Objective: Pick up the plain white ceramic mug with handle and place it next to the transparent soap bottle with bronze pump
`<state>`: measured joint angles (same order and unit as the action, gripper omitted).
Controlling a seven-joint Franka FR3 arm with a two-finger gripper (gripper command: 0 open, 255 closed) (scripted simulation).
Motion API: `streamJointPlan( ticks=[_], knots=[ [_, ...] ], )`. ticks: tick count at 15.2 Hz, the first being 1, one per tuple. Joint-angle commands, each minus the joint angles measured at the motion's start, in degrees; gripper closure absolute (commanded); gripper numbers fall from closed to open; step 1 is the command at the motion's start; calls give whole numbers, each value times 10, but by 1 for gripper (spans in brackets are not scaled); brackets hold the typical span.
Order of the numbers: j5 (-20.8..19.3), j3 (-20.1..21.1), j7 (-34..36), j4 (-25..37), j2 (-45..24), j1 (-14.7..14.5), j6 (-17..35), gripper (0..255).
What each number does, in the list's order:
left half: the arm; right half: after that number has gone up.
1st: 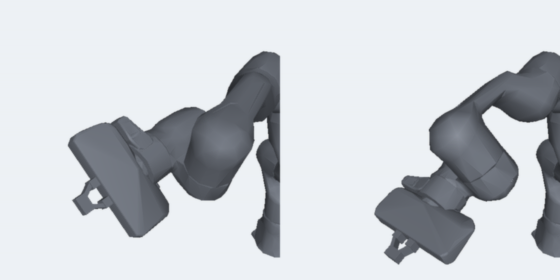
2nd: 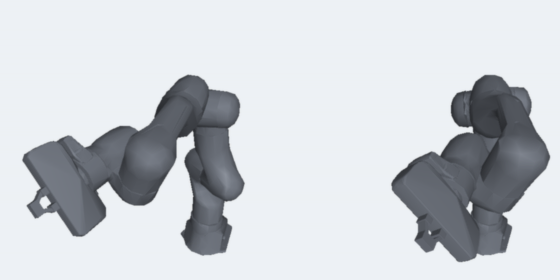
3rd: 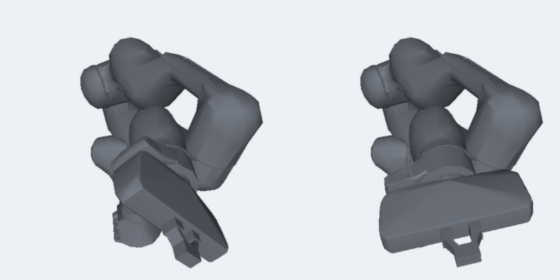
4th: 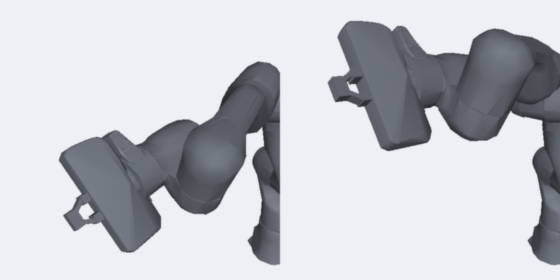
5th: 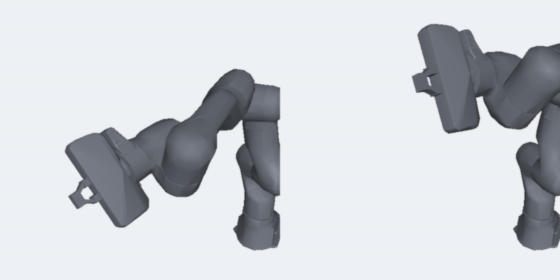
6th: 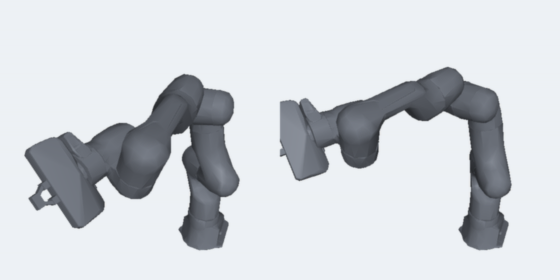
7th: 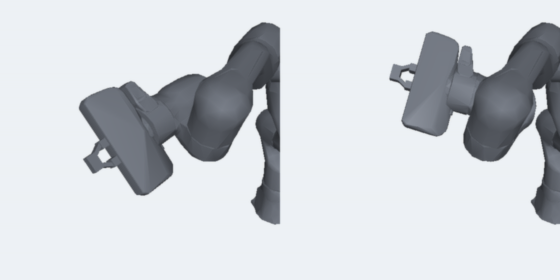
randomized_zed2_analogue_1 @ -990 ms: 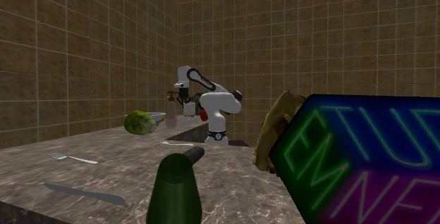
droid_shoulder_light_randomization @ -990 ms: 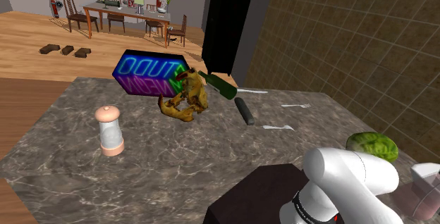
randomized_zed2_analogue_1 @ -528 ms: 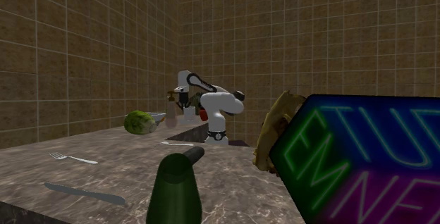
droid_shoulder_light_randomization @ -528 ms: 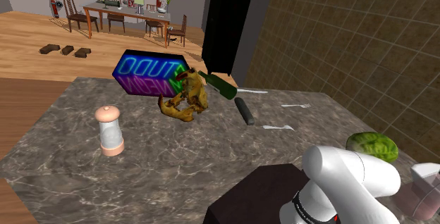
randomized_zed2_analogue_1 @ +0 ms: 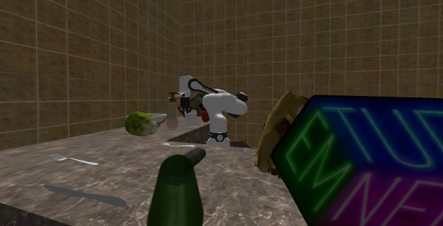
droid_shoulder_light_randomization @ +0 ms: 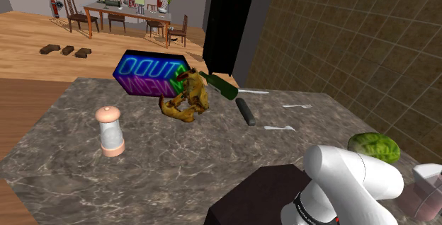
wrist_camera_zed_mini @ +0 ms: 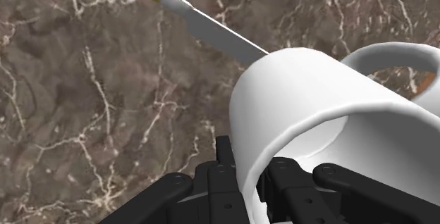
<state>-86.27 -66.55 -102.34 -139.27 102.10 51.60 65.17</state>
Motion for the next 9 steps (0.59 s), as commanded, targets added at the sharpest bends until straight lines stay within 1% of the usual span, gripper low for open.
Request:
streamJointPlan(
  ticks=[1,6,7,9],
  knots=[
    [-1,-5,0,-2,1,2,2,255],
    [-1,-5,0,-2,1,2,2,255],
    [-1,-5,0,-2,1,2,2,0],
    [-1,-5,0,-2,1,2,2,0]
  ],
)
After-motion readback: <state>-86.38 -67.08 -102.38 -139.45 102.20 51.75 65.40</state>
